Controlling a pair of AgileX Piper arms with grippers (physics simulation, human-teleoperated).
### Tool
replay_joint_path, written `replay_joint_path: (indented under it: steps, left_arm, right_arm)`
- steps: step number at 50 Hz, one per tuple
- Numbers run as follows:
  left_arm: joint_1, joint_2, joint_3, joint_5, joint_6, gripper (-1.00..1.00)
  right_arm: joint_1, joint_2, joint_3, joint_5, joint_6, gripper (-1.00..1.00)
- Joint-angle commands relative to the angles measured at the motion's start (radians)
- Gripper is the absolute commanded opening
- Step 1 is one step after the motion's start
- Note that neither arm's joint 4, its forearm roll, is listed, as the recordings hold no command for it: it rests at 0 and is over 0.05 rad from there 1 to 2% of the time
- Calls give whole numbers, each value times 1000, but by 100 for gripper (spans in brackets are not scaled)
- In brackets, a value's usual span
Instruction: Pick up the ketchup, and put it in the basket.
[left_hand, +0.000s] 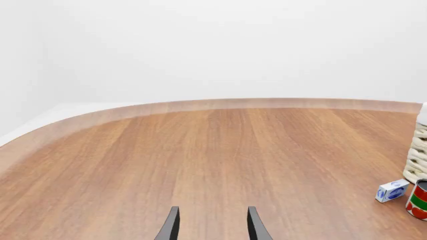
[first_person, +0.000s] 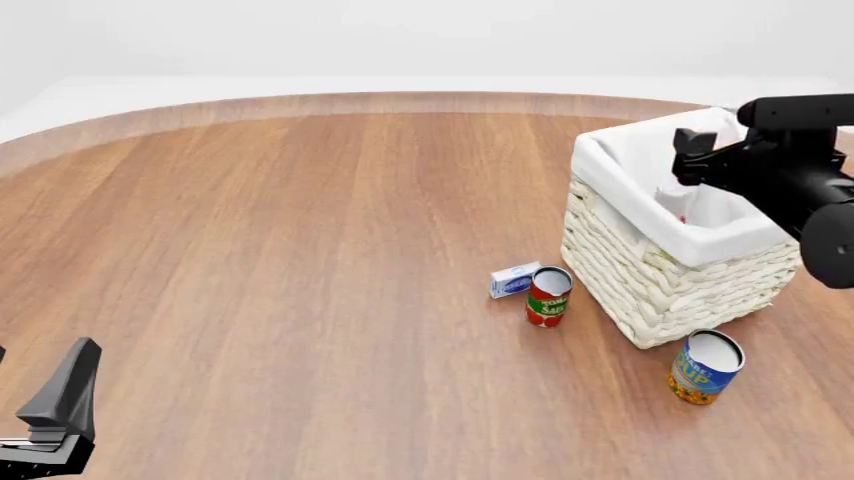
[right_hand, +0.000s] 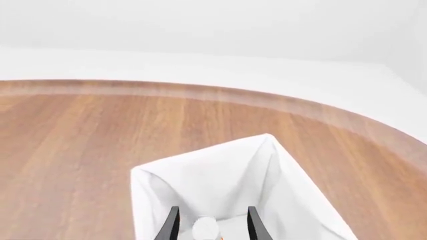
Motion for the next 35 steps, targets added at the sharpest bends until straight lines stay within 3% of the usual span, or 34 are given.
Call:
replay_joint_path:
  steps: [1,11,17,22,26,28,31,33,34,35]
  left_arm:
    - [0,0,0,0,0,100]
    - [0,0,0,0,0,100]
    - [0,0,0,0,0,100]
    - [0,0,0,0,0,100]
    - [0,0,0,0,0,100]
    - [0,0,0,0,0,100]
    - [0,0,0,0,0,100]
    - [0,0,0,0,0,100]
    - [0,0,0,0,0,100]
    - [0,0,0,0,0,100]
  right_arm:
    - [14,-30,1,12,0,100]
    - [53,-135,18,37,-18,100]
    - [130,-333,42,61,-13,100]
    - [216,-433,9,117,-51,100]
    - [251,-504,-41,172,-93,100]
    - [242,-520,-100,222,-144,100]
    - [357,-573,-207,261,-173,100]
    - [448,-606,-296,267,-153,100]
    - [455,-629,-337,266,-155,100]
    - [481,-633,-396,268,-187,100]
